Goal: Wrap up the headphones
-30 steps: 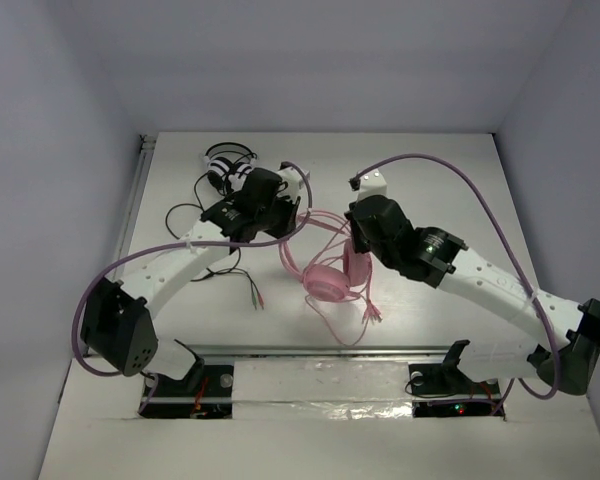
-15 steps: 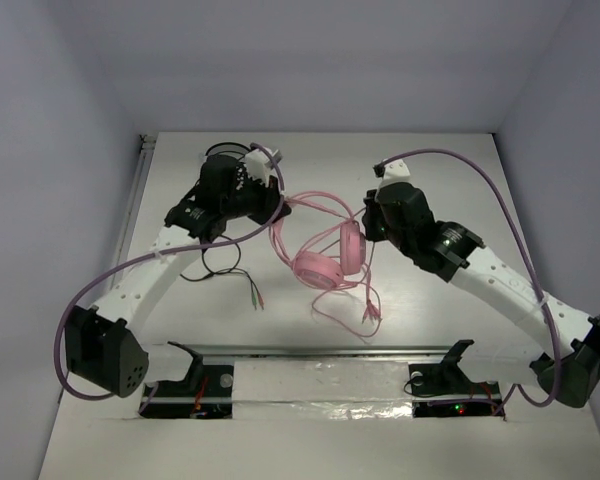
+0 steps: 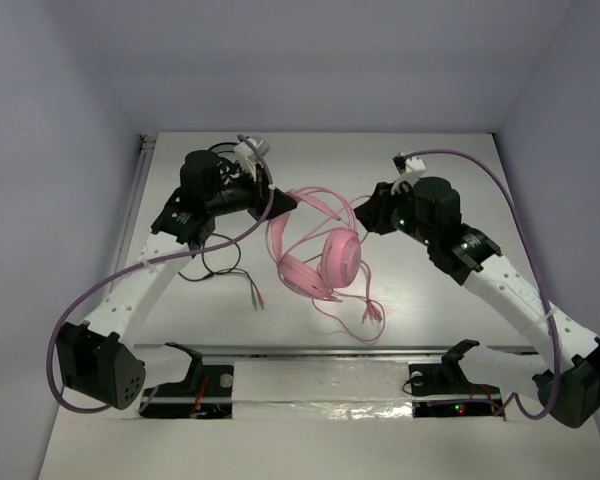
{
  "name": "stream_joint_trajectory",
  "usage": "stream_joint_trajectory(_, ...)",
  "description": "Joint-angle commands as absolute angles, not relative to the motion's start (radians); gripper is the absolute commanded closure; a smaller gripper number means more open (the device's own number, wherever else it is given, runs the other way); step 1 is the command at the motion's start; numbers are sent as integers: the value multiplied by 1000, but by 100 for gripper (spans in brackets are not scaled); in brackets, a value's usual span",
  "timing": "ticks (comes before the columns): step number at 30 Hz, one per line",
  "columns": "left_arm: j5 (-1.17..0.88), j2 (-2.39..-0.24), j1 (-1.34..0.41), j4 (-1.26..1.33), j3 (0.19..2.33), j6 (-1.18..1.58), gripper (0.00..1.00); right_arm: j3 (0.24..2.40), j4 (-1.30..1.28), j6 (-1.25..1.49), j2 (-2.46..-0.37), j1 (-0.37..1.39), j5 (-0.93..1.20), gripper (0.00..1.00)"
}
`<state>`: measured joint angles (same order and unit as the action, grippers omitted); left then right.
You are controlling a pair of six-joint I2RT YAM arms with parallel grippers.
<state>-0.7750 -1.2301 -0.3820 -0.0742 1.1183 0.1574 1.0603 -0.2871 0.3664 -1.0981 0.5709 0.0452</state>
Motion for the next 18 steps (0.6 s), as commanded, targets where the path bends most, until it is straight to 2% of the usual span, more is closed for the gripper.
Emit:
stream_joint_trajectory(1, -872, -1154, -357, 156, 1135, 365, 100, 980, -76, 426, -1083, 560, 239, 67)
stream_joint_trajectory(5, -824, -1129, -357, 207, 1193, 452, 100, 852, 115, 492, -1081, 560, 290, 65)
stream_joint_trajectory(7, -796, -1132, -357, 204, 1244, 492, 100, 793, 207, 518, -1100, 560, 296, 60)
stream_joint_trajectory(9, -784, -1140, -357, 192, 1299, 514, 100, 769, 264, 532, -1124, 560, 313, 56)
stream_joint_trajectory(18, -588, -1166, -337, 95, 1449, 586, 100, 729, 455, 584, -1285, 560, 421, 51)
